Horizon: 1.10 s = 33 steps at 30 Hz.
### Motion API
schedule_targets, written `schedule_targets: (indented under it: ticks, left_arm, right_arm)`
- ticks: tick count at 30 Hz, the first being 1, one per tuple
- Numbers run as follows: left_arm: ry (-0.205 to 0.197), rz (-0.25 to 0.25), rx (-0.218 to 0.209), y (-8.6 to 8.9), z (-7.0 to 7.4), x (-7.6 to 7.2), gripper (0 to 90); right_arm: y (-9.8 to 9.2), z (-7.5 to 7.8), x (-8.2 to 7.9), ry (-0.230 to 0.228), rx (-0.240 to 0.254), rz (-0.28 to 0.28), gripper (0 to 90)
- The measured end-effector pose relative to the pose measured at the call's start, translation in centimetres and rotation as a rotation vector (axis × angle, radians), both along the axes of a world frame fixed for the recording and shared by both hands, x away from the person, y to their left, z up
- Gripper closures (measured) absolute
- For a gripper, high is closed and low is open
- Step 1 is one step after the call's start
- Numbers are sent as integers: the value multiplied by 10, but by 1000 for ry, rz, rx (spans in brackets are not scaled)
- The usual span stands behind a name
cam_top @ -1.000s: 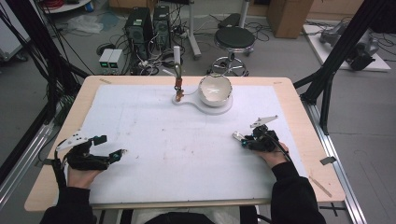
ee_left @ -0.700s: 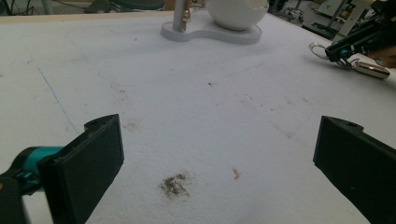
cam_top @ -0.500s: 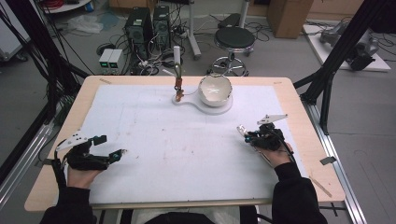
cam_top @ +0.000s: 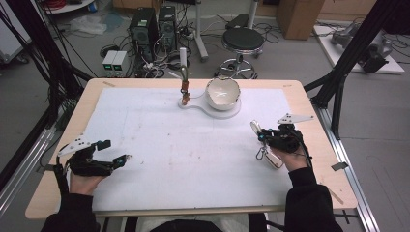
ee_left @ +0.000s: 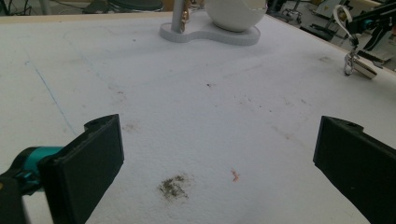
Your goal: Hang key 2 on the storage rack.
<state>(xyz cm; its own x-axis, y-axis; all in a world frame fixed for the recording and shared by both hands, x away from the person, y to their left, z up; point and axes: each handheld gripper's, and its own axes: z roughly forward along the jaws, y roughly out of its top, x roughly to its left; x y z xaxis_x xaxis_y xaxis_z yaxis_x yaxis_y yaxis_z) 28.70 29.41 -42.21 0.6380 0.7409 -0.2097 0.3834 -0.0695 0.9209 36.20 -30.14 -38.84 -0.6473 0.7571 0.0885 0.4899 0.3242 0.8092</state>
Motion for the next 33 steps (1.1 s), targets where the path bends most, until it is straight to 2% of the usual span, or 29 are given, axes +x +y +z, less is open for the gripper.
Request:
schedule_targets:
  ticks: [3, 10, 15, 20, 25, 33]
  left_arm:
    - [-4, -3, 0, 0, 1, 0, 22]
    - [-19, -7, 7, -3, 7, -1, 22]
    - [-22, -28, -15, -5, 12, -2, 21]
    - [-34, -22, -25, -6, 16, -3, 22]
    - [-51, -38, -2, -10, 24, -4, 22]
    - [-68, -51, -9, -17, 32, 0, 22]
  right_arm:
    - [5, 9, 0, -23, 15, 11, 754]
    - [14, 22, 0, -40, 44, 29, 754]
    - [24, 37, -1, -69, 75, 51, 753]
    - [34, 48, 0, -91, 98, 67, 754]
    - [49, 54, -1, -114, 109, 84, 754]
    - [73, 58, 1, -114, 124, 119, 754]
